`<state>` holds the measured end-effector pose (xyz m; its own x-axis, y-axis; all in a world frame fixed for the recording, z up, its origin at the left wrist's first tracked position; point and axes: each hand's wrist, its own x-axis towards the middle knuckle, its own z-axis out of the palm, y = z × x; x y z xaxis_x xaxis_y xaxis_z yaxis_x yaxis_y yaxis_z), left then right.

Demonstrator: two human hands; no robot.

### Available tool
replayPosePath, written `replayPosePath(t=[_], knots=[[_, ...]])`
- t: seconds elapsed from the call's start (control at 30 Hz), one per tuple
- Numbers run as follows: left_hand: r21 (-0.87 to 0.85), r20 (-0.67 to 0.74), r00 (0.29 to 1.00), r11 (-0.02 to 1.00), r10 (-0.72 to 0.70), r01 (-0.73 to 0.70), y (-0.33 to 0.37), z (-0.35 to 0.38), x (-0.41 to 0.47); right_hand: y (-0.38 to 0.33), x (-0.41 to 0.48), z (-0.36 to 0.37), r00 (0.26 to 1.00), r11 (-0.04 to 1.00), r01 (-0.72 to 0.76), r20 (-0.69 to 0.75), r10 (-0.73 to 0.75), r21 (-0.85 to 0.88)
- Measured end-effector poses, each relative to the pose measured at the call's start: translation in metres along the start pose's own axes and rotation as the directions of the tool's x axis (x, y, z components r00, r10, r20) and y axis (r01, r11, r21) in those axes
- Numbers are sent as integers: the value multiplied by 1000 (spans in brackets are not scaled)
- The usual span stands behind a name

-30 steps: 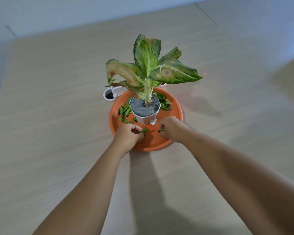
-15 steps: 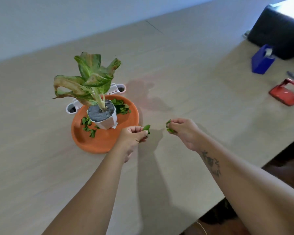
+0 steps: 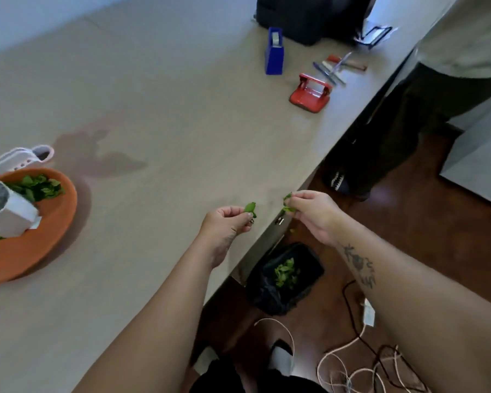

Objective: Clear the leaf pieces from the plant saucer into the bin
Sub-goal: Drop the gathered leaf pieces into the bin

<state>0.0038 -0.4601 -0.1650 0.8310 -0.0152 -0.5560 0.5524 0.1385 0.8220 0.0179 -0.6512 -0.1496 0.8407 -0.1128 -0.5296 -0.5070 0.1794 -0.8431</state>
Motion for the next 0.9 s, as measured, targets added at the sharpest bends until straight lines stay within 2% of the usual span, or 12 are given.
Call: replayPosePath(t=[0.23, 0.33, 0.57, 0.77, 0.9], knots=[[296, 106, 993, 955, -58, 24, -61, 95, -1, 45, -8, -93, 984, 992, -94, -143, 104, 81], [384, 81, 992, 922, -93, 55, -87, 114, 12, 75, 4, -117, 959, 983, -155, -223, 173, 96], [528, -26, 988, 837, -153, 143, -176, 128, 67, 167, 57, -154, 891, 961, -272, -392, 230, -53], [545, 12, 987, 829, -160, 128, -254, 124, 119, 239, 113, -171, 886, 933, -321, -400, 235, -162], [638, 33, 984, 761, -174, 114, -296, 118, 154, 285, 141, -174, 930, 909, -309, -288, 228, -279]])
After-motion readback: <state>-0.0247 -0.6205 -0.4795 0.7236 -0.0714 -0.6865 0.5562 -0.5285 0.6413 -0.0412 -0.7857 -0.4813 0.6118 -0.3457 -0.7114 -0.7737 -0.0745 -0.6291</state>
